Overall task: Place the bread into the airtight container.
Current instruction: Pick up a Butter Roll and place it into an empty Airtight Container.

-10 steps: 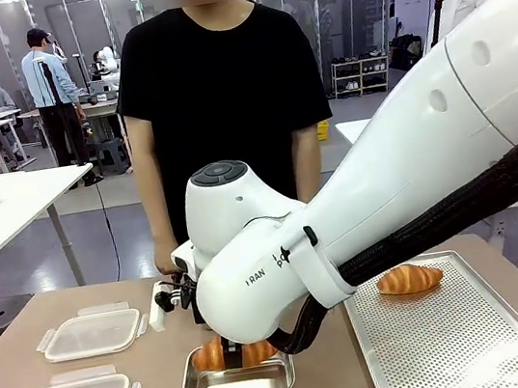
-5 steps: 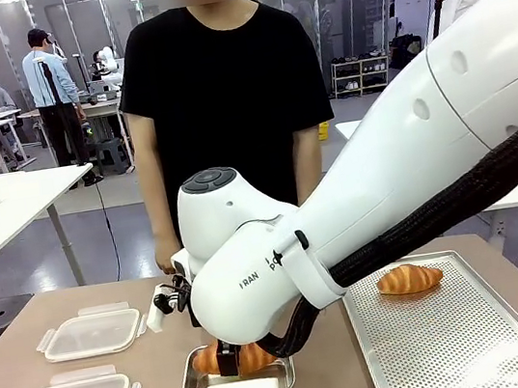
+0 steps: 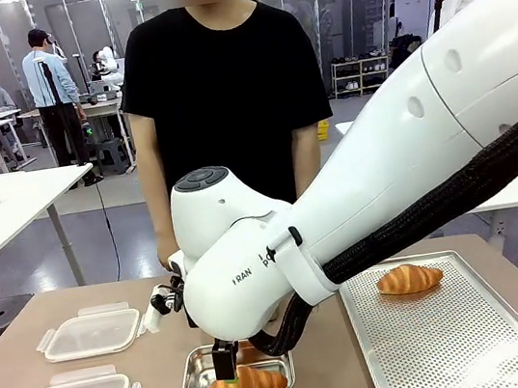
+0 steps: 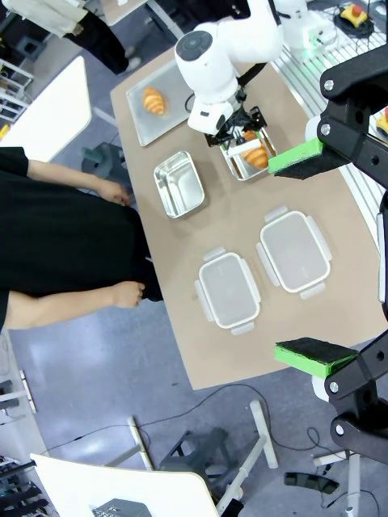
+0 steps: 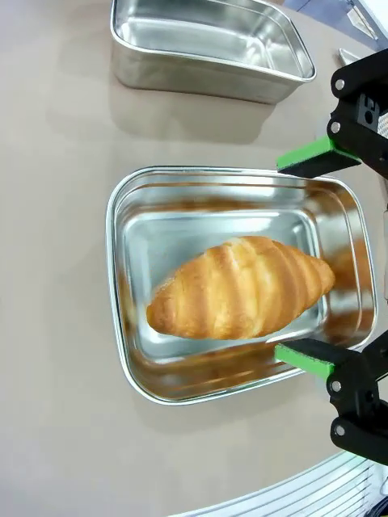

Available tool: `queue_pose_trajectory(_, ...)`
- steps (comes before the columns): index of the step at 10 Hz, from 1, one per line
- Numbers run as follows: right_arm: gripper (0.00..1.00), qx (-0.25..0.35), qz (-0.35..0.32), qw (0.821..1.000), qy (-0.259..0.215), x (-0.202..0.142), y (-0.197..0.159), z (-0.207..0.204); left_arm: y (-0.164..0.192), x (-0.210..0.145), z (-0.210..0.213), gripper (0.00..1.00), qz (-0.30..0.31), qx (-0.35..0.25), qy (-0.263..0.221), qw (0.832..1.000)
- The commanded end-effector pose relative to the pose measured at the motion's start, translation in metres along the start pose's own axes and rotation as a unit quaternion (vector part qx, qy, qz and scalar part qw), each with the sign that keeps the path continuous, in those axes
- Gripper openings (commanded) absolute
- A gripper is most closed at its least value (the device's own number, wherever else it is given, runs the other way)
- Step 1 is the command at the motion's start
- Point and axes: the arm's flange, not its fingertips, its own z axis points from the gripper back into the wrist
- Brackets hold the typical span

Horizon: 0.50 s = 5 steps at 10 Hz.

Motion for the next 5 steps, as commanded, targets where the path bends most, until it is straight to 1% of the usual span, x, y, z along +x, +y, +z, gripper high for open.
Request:
queue_pose_trajectory(1,1.00,0.013,0.031,0.999,-0.011,-0.006,-0.001,0.019,-0.001,0.001,0.002,1.00,-0.002,-0.002,-0.002,1.000)
queue_pose_trajectory(2,1.00,0.000,0.000,1.000,0.000,0.000,0.000,0.000,-0.001,0.001,0.002,1.00,-0.002,-0.002,-0.002,1.000)
queue_pose_trajectory(5,1.00,0.000,0.000,1.000,0.000,0.000,0.000,0.000,-0.001,0.001,0.002,1.00,-0.002,-0.002,-0.002,1.000)
